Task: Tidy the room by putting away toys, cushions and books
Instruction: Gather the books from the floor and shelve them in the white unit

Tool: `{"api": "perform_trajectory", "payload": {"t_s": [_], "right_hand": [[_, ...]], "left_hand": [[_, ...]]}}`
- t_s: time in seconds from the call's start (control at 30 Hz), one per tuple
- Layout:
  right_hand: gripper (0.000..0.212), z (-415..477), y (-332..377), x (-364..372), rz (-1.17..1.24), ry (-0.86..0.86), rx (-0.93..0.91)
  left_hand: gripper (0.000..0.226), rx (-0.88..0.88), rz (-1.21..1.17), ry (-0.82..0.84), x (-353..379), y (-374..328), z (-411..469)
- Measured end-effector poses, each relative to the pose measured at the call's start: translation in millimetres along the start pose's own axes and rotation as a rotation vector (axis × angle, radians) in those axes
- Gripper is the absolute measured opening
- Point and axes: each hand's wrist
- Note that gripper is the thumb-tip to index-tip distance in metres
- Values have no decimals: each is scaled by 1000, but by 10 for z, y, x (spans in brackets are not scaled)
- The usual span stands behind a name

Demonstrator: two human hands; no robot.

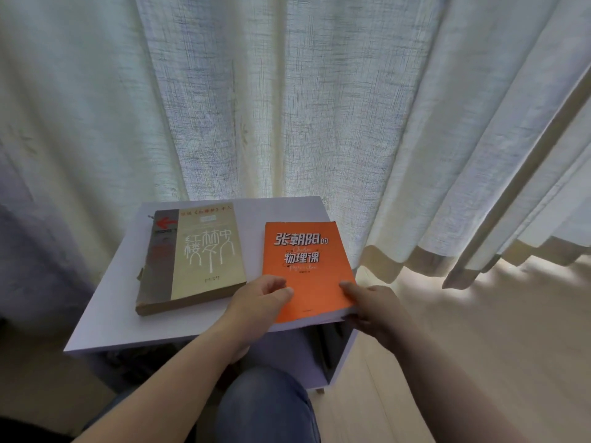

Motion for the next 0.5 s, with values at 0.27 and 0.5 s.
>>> {"api": "perform_trajectory", "payload": {"t_s": [0.27, 0.5], "right_hand": [[12, -427, 444, -142, -175, -17, -338], [18, -929, 592, 79, -504, -70, -540]], "left_hand": [[24, -122, -424, 143, -65, -71, -81], [47, -146, -631, 177, -235, -154, -203]]}}
Point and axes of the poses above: each hand's wrist, its own z-axis towards the middle knuckle, its own x-axis out of the palm, y = z × x, and after that the axes turned 4 degrees about x, right-handed
